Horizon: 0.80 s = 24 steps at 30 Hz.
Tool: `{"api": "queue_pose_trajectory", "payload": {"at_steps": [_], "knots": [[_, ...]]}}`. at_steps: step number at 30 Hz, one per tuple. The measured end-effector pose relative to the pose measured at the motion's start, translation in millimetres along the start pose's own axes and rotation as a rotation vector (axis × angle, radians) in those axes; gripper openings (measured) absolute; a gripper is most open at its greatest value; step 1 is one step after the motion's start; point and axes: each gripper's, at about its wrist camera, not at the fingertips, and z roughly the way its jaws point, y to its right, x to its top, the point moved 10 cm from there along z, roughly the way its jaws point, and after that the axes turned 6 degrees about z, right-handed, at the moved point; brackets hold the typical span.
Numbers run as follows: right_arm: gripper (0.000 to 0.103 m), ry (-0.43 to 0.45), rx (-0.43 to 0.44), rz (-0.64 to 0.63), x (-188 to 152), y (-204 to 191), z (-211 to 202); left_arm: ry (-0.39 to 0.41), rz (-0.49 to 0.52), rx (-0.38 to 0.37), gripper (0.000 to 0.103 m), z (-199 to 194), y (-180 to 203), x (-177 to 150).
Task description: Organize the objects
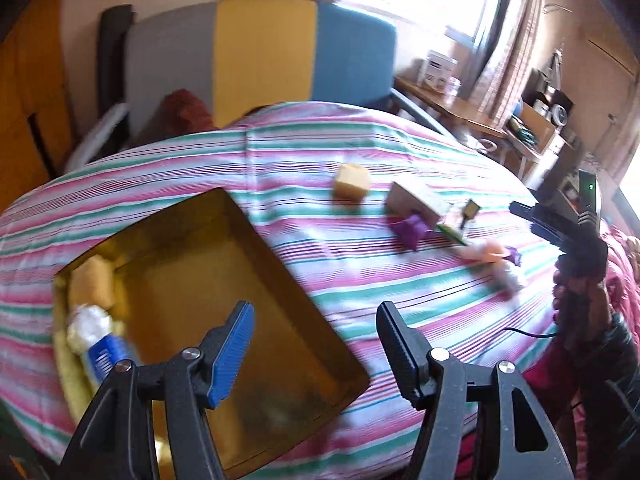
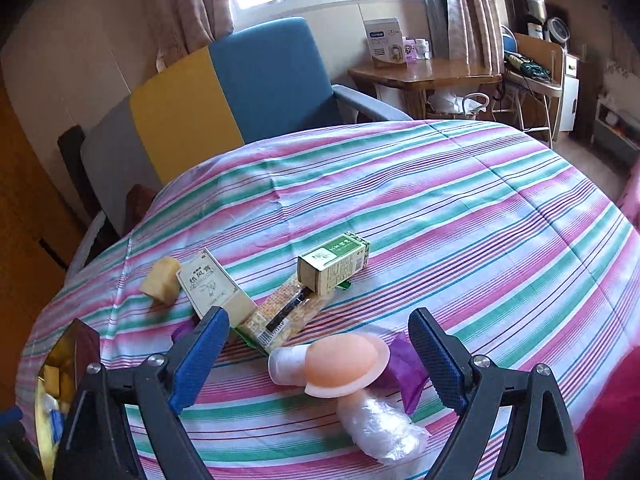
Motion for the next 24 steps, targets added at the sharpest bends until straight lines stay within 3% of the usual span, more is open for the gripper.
{"api": "queue_pose_trajectory", "payload": {"at_steps": [3,13,16,24], "knots": [[0.092,-0.023,0.033,0.022,-3.6,-3.1,1.5,-0.036,-0.001,-0.037,0.064,20.5,17.2,13.0],[0.094,-0.052,0.103,0.065,-10.5,-7.3,0.7,-0.16,0.099,0.03,0.065,115.0,36.8,74.0],[0.094,-0.064,0.124,0.06,-12.1,-10.5,1.7,-0.189,0.102,0.04,0.075,145.6,35.8,89.2],[0.095,-0.102,0.177,0.048,-17.7,-20.3,4.7,-0.257,0.182,0.074,0.083,218.2,42.3,116.9]]}}
